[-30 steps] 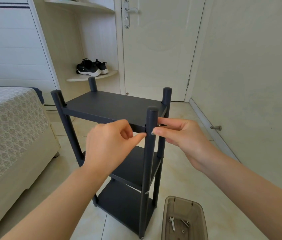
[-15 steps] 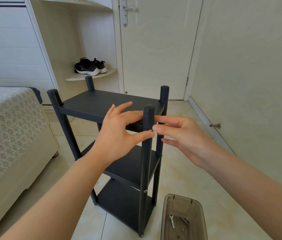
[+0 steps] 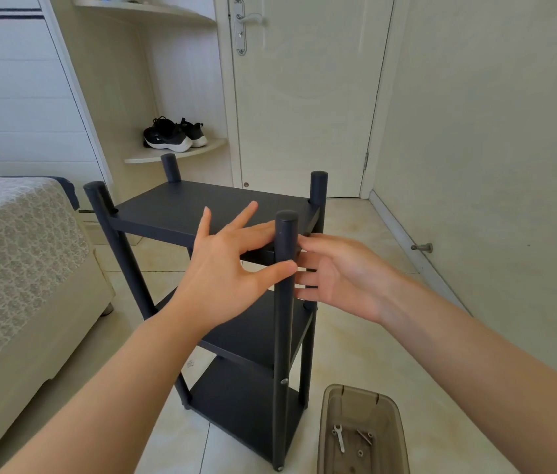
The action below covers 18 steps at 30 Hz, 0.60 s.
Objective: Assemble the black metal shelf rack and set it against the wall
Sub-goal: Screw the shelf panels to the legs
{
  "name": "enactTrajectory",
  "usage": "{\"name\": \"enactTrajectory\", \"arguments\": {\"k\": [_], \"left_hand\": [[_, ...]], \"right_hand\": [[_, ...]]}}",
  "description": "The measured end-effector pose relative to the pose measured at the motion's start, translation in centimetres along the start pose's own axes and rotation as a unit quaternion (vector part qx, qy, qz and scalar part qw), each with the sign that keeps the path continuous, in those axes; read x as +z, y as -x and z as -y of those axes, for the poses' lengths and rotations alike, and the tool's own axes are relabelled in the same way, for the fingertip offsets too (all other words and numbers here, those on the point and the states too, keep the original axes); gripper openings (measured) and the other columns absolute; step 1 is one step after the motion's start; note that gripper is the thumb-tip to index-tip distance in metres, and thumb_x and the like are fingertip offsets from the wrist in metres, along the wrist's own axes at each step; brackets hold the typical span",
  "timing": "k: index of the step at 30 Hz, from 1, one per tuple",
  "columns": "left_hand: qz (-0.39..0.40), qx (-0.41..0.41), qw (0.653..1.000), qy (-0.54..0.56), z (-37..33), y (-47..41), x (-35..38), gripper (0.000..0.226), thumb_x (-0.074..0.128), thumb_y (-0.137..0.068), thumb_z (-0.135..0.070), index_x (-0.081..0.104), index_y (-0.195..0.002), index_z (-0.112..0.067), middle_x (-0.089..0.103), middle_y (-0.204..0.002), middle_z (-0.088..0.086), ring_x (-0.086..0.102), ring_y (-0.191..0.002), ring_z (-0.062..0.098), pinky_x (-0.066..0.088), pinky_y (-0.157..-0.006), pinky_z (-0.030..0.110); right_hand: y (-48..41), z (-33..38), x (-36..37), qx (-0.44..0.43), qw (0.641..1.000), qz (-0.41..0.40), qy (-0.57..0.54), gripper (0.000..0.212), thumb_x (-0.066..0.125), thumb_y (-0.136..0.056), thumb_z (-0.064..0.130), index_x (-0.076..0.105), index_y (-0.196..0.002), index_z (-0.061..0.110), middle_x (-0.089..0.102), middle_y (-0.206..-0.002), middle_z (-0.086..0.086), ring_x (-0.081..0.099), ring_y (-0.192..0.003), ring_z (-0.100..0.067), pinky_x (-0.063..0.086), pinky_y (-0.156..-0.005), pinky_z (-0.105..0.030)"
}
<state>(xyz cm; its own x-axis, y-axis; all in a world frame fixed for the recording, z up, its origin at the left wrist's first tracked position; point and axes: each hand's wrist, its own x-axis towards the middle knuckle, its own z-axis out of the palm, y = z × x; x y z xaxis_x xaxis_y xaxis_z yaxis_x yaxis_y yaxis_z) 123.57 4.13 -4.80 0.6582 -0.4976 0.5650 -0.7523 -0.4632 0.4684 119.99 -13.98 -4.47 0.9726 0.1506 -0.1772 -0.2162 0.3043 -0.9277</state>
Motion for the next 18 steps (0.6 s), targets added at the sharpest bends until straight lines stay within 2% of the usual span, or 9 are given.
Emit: {"name": "enactTrajectory", "arguments": {"k": [2, 6, 9, 14, 18], "left_hand": [[-0.001, -0.003, 1.0, -0.008, -0.1, 0.0, 0.0, 0.029, 0.059, -0.082, -0.055, 0.049, -0.108, -0.064, 0.047, -0.133, -0.036, 0.024, -0.147, -0.001, -0.019, -0.119, 0.041], [-0.013, -0.006, 1.0, -0.026, 0.0, 0.3, -0.2, 0.03, 0.058, -0.082, -0.056, 0.055, -0.112, -0.056, 0.059, -0.129, -0.027, 0.044, -0.139, 0.002, -0.009, -0.122, 0.043], [-0.015, 0.0, 0.999, -0.036, 0.0, 0.5, -0.3, 0.032, 0.057, -0.082, -0.056, 0.057, -0.115, -0.053, 0.063, -0.129, -0.022, 0.044, -0.137, 0.001, -0.005, -0.122, 0.042], [-0.023, 0.009, 0.999, -0.036, 0.2, 0.6, -0.2, 0.032, 0.058, -0.083, -0.055, 0.055, -0.114, -0.053, 0.049, -0.125, -0.034, 0.037, -0.133, -0.006, -0.001, -0.122, 0.037], [-0.036, 0.007, 0.999, -0.037, 0.4, 0.6, 0.1, 0.049, 0.057, -0.082, -0.056, 0.066, -0.125, -0.036, 0.05, -0.125, -0.029, 0.036, -0.13, -0.008, 0.005, -0.12, 0.032]], "right_hand": [[0.0, 0.1, -0.1, 0.0, 1.0, 0.009, -0.001, 0.044, 0.056, -0.099, 0.024, 0.051, -0.137, 0.004, 0.071, -0.114, -0.013, 0.07, -0.102, -0.032, 0.057, -0.082, -0.041], [-0.2, -0.3, 0.0, -0.002, 1.0, 0.016, 0.0, 0.047, 0.056, -0.098, 0.024, 0.048, -0.139, 0.004, 0.071, -0.116, -0.015, 0.069, -0.106, -0.033, 0.057, -0.087, -0.043], [0.0, -0.4, -0.3, -0.005, 1.0, 0.019, 0.007, 0.047, 0.056, -0.098, 0.024, 0.047, -0.139, 0.005, 0.07, -0.116, -0.017, 0.068, -0.109, -0.032, 0.055, -0.09, -0.042], [0.3, -0.4, -0.8, -0.012, 1.0, 0.001, 0.028, 0.033, 0.055, -0.099, 0.022, 0.053, -0.129, 0.008, 0.072, -0.113, -0.016, 0.07, -0.106, -0.028, 0.056, -0.092, -0.043], [0.6, -1.3, -2.2, -0.002, 0.997, -0.053, 0.062, 0.037, 0.059, -0.098, 0.021, 0.051, -0.132, 0.01, 0.074, -0.107, -0.011, 0.072, -0.1, -0.026, 0.056, -0.093, -0.044]]}}
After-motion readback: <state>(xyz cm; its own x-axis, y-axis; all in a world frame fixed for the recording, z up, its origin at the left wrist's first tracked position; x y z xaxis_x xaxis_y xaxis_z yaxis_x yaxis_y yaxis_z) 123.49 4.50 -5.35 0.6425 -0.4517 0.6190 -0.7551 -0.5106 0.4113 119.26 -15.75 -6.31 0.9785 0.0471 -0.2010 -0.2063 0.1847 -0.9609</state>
